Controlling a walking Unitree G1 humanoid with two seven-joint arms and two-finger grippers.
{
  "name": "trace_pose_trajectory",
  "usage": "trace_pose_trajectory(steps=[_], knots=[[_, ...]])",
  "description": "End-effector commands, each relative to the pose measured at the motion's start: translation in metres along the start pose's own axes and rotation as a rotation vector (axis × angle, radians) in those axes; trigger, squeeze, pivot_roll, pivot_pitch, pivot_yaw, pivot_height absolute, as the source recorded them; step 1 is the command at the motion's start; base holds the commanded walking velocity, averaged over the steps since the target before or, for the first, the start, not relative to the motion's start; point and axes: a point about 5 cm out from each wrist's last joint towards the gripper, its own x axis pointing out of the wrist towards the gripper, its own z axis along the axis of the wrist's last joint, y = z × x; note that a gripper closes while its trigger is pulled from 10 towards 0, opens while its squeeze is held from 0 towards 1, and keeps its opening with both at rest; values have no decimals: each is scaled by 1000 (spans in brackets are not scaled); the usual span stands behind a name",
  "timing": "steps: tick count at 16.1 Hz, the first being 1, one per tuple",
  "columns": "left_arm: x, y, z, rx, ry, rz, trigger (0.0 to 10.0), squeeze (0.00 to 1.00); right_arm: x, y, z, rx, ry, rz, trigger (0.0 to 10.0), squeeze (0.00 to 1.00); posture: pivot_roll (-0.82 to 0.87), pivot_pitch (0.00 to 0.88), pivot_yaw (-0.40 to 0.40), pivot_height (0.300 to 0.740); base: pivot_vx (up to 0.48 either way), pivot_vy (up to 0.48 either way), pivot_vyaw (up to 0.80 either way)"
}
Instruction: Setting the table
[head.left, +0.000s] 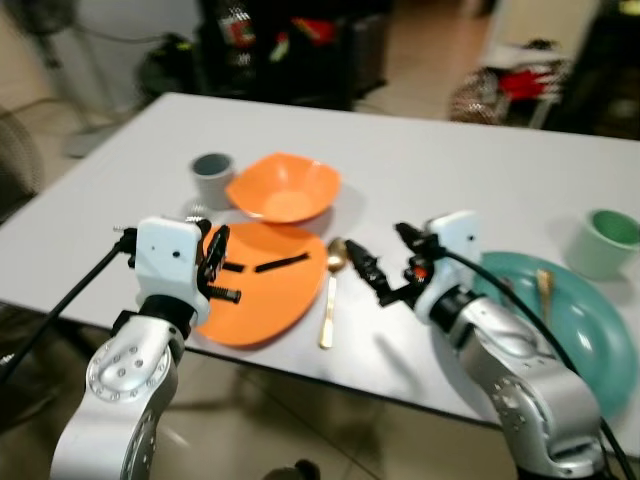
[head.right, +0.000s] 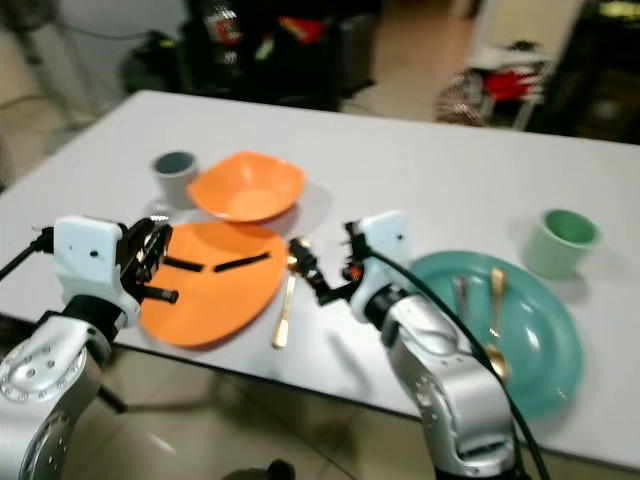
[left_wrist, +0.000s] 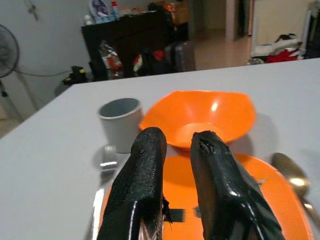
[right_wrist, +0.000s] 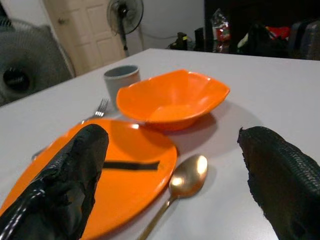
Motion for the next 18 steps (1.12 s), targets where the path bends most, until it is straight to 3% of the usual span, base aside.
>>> trace_pose_trajectory(steps=[1, 9, 18], knots=[[-1, 5, 0, 6, 5, 12, 10000, 0, 1, 1, 4, 28, -31, 2, 10000, 1000, -12, 0, 39, 740, 0, 0, 800], [0, 8, 4, -3, -8, 13, 10000, 0, 2, 1, -3, 49, -9, -12, 10000, 1000, -12, 0, 38, 740, 0, 0, 800], [-2, 10, 3, -1, -3, 18, 10000, 0, 5, 0, -7, 68, 7, -20, 10000, 1000, 3, 0, 25, 740, 0, 300, 800]])
